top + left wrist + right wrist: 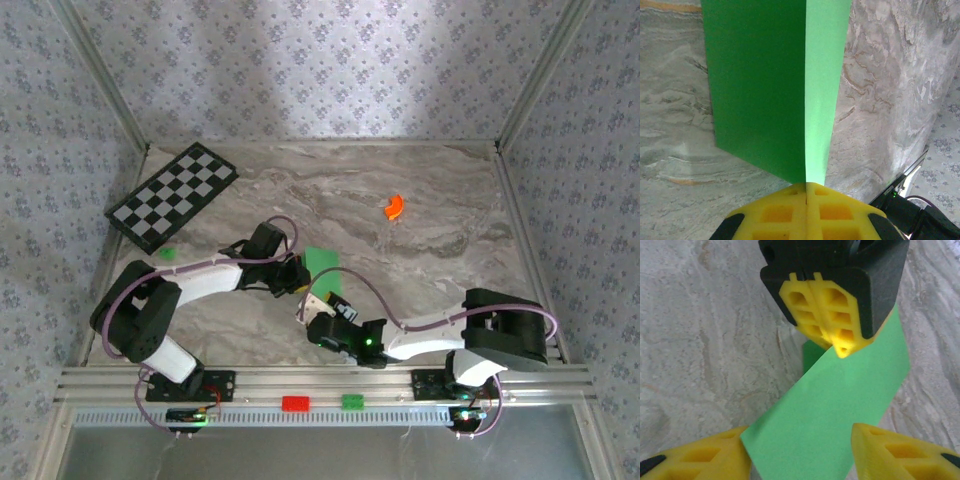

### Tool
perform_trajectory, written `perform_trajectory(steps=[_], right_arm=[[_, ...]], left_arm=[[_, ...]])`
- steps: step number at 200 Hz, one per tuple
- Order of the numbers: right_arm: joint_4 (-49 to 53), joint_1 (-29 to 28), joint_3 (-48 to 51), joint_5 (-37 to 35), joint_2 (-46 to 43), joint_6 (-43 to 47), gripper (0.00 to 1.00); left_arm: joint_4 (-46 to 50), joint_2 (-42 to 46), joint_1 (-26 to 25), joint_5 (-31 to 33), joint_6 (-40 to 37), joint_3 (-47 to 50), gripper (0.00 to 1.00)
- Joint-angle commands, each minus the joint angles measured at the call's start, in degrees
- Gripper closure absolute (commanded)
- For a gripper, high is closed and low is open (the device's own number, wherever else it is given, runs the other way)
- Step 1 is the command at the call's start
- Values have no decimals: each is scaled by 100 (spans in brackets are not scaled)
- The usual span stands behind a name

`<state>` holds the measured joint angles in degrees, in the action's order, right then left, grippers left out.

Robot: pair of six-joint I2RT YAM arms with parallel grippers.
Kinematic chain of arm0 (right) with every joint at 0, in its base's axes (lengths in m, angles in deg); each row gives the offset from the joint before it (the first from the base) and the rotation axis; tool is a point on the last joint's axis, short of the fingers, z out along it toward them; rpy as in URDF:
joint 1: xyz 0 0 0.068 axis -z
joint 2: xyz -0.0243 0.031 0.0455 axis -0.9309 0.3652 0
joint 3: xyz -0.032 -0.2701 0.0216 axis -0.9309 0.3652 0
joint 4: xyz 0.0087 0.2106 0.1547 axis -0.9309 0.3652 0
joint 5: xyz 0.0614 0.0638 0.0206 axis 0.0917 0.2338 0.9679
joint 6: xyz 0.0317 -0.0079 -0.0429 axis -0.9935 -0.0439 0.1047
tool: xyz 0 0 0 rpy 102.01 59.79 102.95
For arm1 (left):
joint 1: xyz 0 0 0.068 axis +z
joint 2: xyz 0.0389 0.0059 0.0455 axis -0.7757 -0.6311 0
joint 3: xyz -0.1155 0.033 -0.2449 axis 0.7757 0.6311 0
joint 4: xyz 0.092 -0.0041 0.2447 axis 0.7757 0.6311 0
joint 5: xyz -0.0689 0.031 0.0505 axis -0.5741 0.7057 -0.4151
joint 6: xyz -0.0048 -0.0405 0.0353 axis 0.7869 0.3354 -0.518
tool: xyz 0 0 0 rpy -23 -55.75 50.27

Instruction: Fold a paper plane with a square sheet of paper (pick it up from the middle)

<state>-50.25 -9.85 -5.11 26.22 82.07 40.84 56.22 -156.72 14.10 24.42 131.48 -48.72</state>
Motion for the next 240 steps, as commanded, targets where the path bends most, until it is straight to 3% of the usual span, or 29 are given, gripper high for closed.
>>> perform_trajectory(steps=[1, 39, 111, 240], right_arm=[[12, -37, -120, -388, 104, -81, 50], [120, 9, -1, -149, -53, -272, 65], [65, 12, 146, 138, -193, -456, 65], [-401, 288, 259, 807, -350, -521, 78]], left_arm=[[78, -59, -4, -134, -20, -96, 94], [128, -51, -7, -94, -57, -98, 94], [156, -50, -12, -67, -77, -79, 94], [192, -46, -5, -54, -112, -70, 94]])
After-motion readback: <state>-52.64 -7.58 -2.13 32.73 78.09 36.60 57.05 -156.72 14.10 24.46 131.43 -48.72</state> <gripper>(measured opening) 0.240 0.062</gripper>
